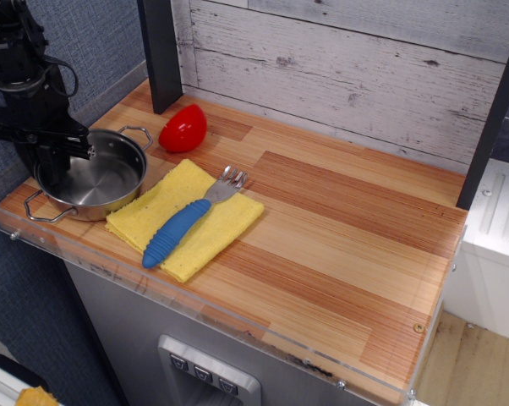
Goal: Place the pot to the left of the napkin.
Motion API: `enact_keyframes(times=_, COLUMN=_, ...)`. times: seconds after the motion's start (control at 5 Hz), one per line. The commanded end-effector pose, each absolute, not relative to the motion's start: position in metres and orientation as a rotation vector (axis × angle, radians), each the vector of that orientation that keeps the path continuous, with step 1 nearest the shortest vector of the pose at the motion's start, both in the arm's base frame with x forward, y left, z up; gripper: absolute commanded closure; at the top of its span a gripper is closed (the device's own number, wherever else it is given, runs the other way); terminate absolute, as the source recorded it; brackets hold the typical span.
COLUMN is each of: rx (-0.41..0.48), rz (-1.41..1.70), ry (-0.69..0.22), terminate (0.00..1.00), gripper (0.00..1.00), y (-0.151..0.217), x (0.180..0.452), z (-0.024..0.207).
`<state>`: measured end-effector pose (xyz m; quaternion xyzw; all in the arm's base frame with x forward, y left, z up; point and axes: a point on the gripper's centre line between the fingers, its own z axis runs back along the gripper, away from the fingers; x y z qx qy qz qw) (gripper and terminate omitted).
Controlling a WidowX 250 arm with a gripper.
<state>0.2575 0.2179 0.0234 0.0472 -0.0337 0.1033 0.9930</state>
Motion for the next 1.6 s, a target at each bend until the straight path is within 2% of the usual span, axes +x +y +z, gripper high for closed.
enact_keyframes(times=0.0, rx=0.151, rz=0.186, ry=-0.151, terminate=0.0, gripper=0.0, y=0.204, x=0.261, z=0.084)
enact_keyframes(times=0.2, rx=0.092, rz=0.199, ry=-0.188, terminate=0.0, gripper=0.0, y=0.17, x=0.271, z=0.124)
enact_keyframes(times=0.4, rx=0.002, rz=0.21, ry=-0.218, terminate=0.0, gripper=0.0, y=0.125, x=0.288, z=0.153)
enact_keyframes(times=0.6, rx=-0.038, rz=0.117, ry=-0.219, terminate=0.0, gripper=0.0, y=0.076, x=0.302, z=0.155)
enact_keyframes(times=0.8, rx=-0.033, rz=0.053, ry=-0.192, terminate=0.0, gripper=0.0, y=0.038, x=0.304, z=0.148)
enact_keyframes(times=1.4, rx=0.006, rz=-0.072, ry=-0.173, terminate=0.0, gripper=0.0, y=0.031, x=0.303, z=0.139)
